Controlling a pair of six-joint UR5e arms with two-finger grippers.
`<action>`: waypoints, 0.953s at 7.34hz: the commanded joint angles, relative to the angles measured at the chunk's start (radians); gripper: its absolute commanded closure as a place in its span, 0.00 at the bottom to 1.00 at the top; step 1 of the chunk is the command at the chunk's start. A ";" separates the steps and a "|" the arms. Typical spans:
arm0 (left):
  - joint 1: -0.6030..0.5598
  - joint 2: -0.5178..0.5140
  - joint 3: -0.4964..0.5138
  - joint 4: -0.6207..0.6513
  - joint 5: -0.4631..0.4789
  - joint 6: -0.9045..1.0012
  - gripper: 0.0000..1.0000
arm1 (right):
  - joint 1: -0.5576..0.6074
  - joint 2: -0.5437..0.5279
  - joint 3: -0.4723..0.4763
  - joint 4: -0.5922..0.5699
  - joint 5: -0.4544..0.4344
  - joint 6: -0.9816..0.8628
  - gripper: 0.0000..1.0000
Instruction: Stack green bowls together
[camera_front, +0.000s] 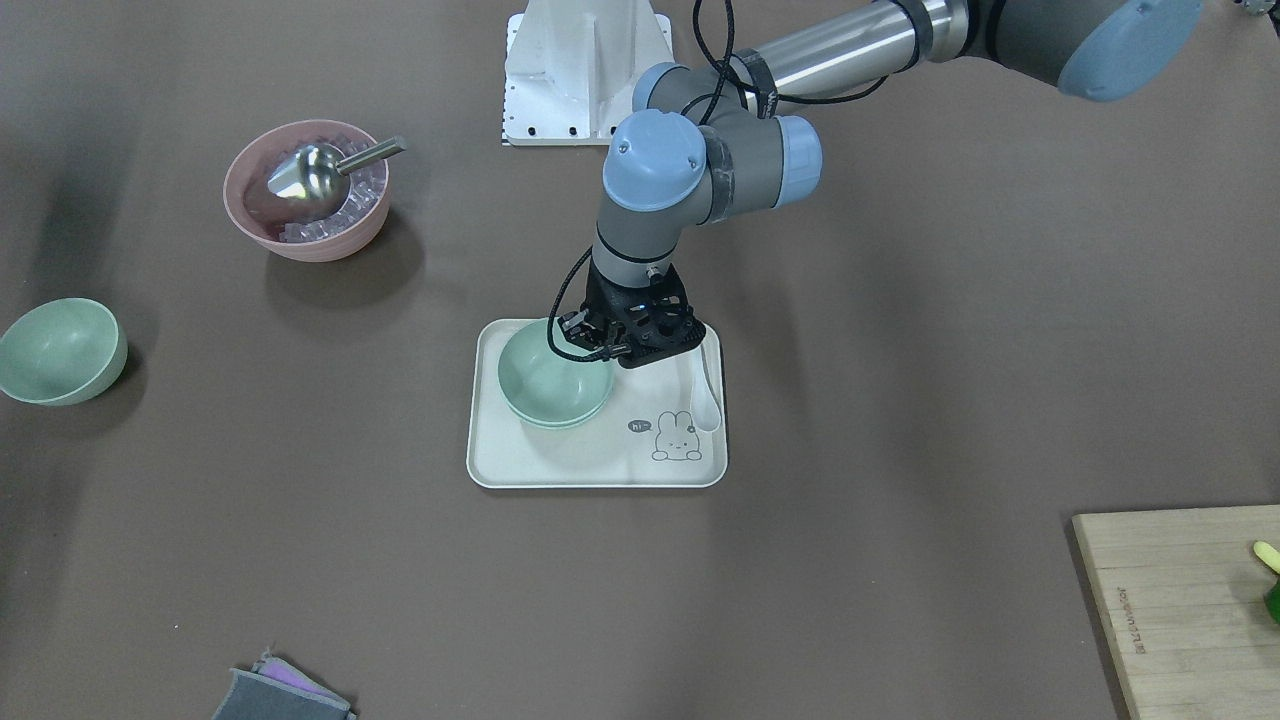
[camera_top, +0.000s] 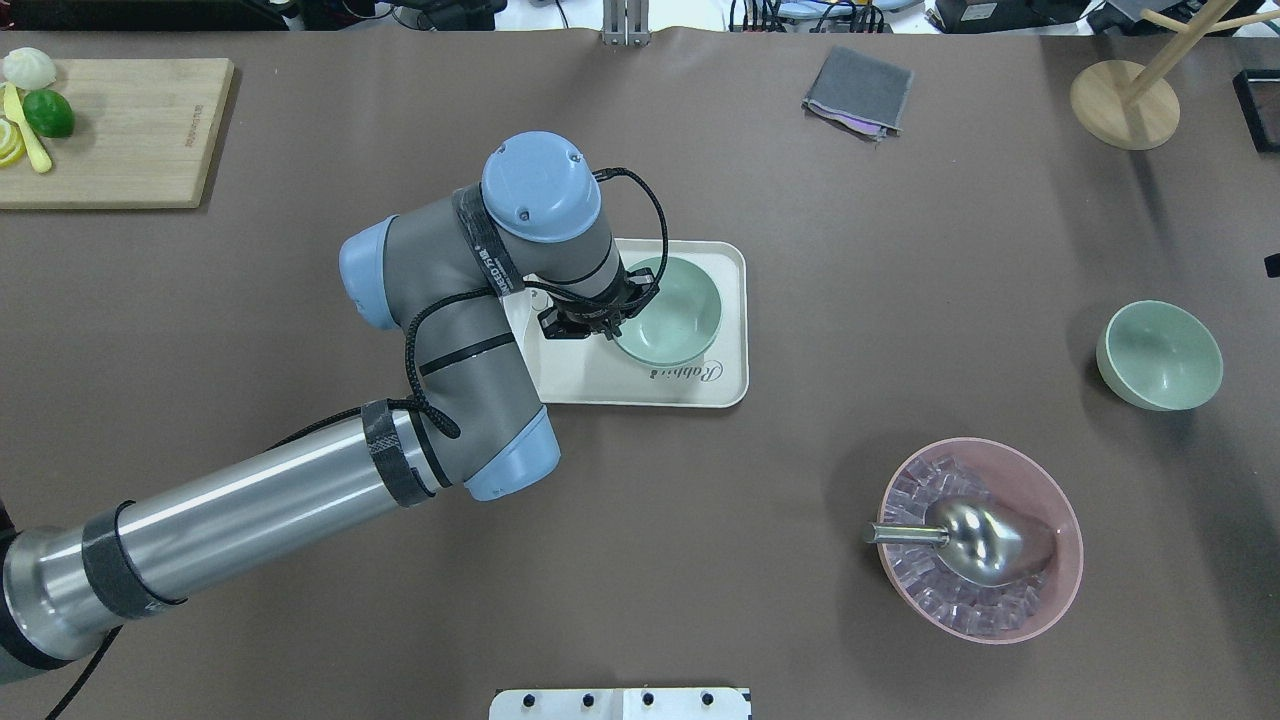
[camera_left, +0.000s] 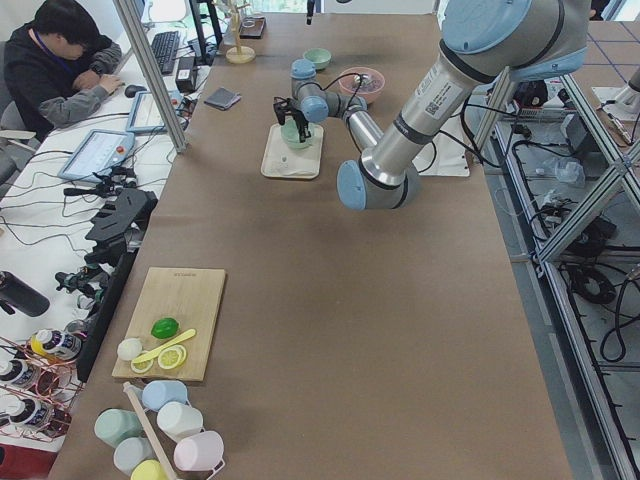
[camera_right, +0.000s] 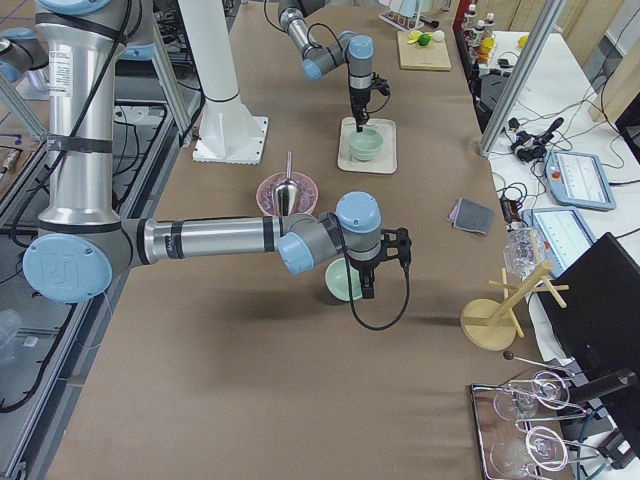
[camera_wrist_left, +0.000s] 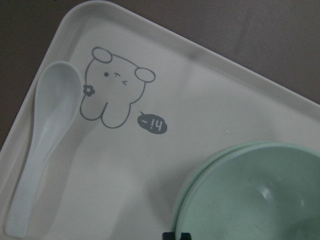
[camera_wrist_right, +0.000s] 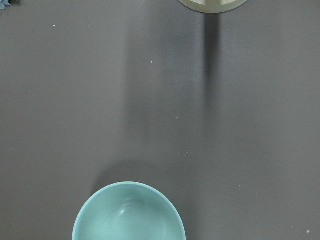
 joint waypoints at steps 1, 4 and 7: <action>-0.001 0.001 -0.007 -0.001 -0.001 0.004 0.75 | 0.000 0.000 0.000 0.000 0.000 0.000 0.00; -0.006 0.004 -0.057 0.010 -0.003 0.010 0.02 | 0.000 0.000 -0.002 0.000 -0.002 0.000 0.00; -0.037 0.174 -0.291 0.103 -0.020 0.104 0.02 | -0.009 -0.009 -0.012 0.000 -0.051 -0.003 0.00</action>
